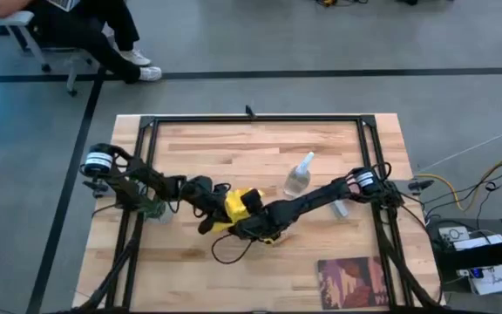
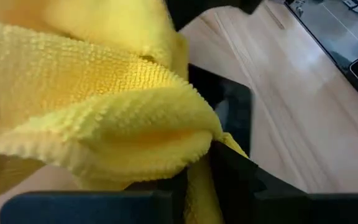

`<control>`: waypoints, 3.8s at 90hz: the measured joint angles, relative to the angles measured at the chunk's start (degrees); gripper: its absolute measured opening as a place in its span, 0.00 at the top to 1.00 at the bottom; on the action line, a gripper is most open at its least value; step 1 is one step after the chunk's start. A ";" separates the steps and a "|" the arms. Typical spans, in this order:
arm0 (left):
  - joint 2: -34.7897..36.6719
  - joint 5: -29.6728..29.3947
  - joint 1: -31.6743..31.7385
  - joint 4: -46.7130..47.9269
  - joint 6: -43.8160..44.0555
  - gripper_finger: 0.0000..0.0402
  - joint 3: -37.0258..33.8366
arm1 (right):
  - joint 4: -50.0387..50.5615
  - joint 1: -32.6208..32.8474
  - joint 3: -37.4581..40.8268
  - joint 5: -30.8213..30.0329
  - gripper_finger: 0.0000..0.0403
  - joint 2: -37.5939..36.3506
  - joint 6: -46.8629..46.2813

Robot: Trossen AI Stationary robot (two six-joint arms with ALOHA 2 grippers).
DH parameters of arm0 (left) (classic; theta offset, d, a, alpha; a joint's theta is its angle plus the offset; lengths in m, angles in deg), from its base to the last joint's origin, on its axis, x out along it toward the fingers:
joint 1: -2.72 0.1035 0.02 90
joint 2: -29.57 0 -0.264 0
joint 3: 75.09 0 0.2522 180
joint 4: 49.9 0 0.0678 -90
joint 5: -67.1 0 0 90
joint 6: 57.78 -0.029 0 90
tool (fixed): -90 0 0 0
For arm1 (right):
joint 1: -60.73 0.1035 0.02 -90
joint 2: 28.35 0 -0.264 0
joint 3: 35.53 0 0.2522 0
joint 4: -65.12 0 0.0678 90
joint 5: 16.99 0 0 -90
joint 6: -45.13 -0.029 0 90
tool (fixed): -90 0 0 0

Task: Apply microfiber cloth
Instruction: Wipe the front and back of the cellphone with the yellow microfiber cloth

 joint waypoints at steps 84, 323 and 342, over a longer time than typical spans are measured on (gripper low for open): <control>3.66 -1.52 -0.02 -3.38 -5.81 0.94 6.89 | 5.87 6.24 -2.03 -3.21 0.93 -4.09 -19.38; -12.73 -39.67 -26.86 -12.65 4.49 1.00 10.07 | -63.10 3.84 30.22 6.91 1.00 -8.83 -32.41; -16.58 -42.17 -26.58 -13.84 9.72 1.00 9.76 | -75.48 3.40 35.50 4.27 1.00 -6.22 -35.04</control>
